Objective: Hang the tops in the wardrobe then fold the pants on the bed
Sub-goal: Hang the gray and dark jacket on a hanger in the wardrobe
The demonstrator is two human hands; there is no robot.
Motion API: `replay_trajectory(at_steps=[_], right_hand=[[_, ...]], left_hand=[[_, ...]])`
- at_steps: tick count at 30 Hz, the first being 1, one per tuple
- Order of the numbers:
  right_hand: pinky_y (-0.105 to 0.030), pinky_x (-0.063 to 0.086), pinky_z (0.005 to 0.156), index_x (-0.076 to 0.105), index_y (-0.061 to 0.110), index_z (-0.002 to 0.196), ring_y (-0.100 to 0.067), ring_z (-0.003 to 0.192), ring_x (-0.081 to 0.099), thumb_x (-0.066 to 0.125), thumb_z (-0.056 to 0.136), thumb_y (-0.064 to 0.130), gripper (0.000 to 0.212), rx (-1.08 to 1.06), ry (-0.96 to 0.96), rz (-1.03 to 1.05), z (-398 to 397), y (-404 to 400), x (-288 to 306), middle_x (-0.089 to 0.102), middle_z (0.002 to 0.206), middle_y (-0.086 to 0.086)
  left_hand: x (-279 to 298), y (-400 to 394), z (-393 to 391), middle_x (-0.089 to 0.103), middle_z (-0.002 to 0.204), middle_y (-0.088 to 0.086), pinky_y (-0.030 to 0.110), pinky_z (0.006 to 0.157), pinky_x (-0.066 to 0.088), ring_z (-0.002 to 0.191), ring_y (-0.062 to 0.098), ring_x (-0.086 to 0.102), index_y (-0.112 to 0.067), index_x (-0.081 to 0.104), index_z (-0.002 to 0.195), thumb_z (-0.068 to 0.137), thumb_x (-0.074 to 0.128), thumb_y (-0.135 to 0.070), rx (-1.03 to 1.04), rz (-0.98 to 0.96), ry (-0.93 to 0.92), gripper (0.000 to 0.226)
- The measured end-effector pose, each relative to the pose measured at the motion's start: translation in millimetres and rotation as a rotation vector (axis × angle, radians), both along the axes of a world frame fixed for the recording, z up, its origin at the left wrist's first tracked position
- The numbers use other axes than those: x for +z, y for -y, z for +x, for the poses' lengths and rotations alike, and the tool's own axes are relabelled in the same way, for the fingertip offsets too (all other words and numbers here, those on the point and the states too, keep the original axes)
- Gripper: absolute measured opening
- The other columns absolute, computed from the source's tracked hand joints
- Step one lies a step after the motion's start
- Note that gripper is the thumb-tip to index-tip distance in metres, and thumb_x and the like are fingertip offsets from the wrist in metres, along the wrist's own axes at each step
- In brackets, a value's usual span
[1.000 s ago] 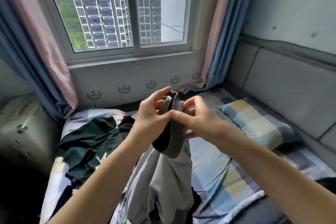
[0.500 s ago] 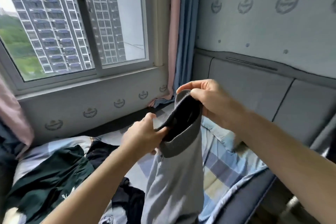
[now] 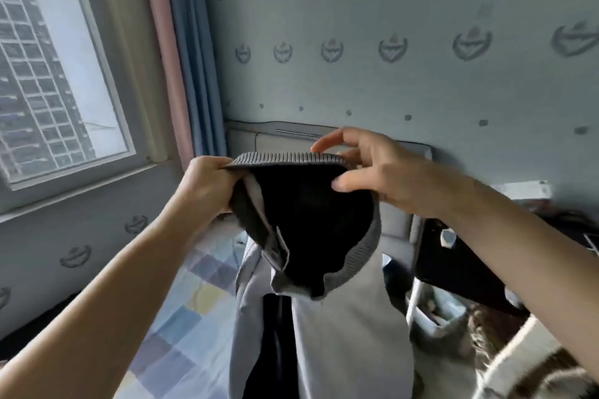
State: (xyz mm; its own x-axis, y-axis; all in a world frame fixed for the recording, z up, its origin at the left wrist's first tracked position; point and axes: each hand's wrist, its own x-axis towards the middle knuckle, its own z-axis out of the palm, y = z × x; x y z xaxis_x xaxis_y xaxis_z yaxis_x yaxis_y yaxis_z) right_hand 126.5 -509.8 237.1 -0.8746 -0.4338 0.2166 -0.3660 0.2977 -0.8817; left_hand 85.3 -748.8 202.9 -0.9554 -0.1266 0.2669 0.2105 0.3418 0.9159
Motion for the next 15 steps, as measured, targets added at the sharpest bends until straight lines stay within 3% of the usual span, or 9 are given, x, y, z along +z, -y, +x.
replay_trajectory(at_steps=[2,3,6,8,10,12,14,15], right_hand=[[-0.037,0.052,0.091,0.061,0.032,0.108,-0.027,0.094,0.065,0.072,0.082,0.009,0.037,-0.151,-0.075,0.180,8,-47,-9,0.065,0.099,-0.013],[-0.035,0.051,0.091,0.062,0.033,0.103,-0.023,0.095,0.065,0.075,0.080,0.014,0.032,-0.204,-0.089,0.256,12,-66,-14,0.066,0.099,-0.010],[-0.036,0.049,0.073,0.057,0.025,0.074,-0.021,0.075,0.062,0.074,0.078,0.019,0.018,-0.341,-0.155,0.578,19,-129,-37,0.063,0.074,0.000],[-0.034,0.044,0.066,0.049,0.021,0.067,-0.024,0.077,0.060,0.061,0.080,0.015,0.019,-0.474,-0.167,0.795,25,-178,-56,0.062,0.075,-0.003],[-0.033,0.042,0.066,0.050,0.016,0.071,-0.030,0.082,0.061,0.052,0.083,0.013,0.012,-0.603,-0.100,0.861,42,-233,-71,0.065,0.084,-0.011],[-0.032,0.039,0.065,0.052,0.012,0.070,-0.029,0.076,0.060,0.052,0.087,0.012,0.017,-0.701,0.038,0.656,65,-279,-82,0.063,0.078,-0.011],[-0.032,0.039,0.064,0.059,0.016,0.068,-0.022,0.065,0.056,0.057,0.089,0.008,0.023,-0.754,0.213,0.171,98,-312,-88,0.059,0.068,-0.006],[-0.032,0.041,0.064,0.066,0.017,0.071,-0.021,0.064,0.057,0.059,0.090,0.009,0.021,-0.785,0.291,-0.022,114,-323,-90,0.061,0.069,-0.006]], left_hand=[[13,-53,7,0.060,0.066,0.012,0.022,0.046,0.051,0.052,0.019,0.058,0.002,0.069,0.082,0.092,0.053,-0.004,-0.099,0.169,0.106,0.020],[17,-74,10,0.063,0.067,0.010,0.025,0.053,0.055,0.051,0.018,0.060,-0.003,0.070,0.083,0.091,0.054,-0.007,-0.127,0.205,0.137,0.018],[24,-136,23,0.071,0.072,0.010,0.034,0.072,0.055,0.063,0.022,0.066,-0.008,0.074,0.079,0.083,0.063,-0.007,-0.262,0.184,0.124,0.012],[25,-181,35,0.072,0.066,0.007,0.028,0.060,0.055,0.059,0.019,0.068,-0.012,0.076,0.066,0.079,0.066,-0.005,-0.404,0.139,0.110,0.018],[25,-232,48,0.071,0.061,0.004,0.021,0.049,0.050,0.054,0.015,0.068,-0.017,0.076,0.061,0.075,0.068,-0.006,-0.540,0.115,0.108,0.020],[23,-275,60,0.071,0.062,0.005,0.021,0.049,0.051,0.056,0.015,0.068,-0.018,0.076,0.063,0.068,0.072,-0.010,-0.633,0.055,0.091,0.010],[18,-312,66,0.070,0.062,0.008,0.026,0.054,0.052,0.058,0.018,0.068,-0.018,0.077,0.066,0.065,0.075,-0.018,-0.668,-0.016,0.057,0.002],[15,-327,67,0.069,0.061,0.010,0.029,0.057,0.053,0.058,0.019,0.066,-0.018,0.077,0.067,0.061,0.076,-0.026,-0.669,-0.064,0.023,0.009]])
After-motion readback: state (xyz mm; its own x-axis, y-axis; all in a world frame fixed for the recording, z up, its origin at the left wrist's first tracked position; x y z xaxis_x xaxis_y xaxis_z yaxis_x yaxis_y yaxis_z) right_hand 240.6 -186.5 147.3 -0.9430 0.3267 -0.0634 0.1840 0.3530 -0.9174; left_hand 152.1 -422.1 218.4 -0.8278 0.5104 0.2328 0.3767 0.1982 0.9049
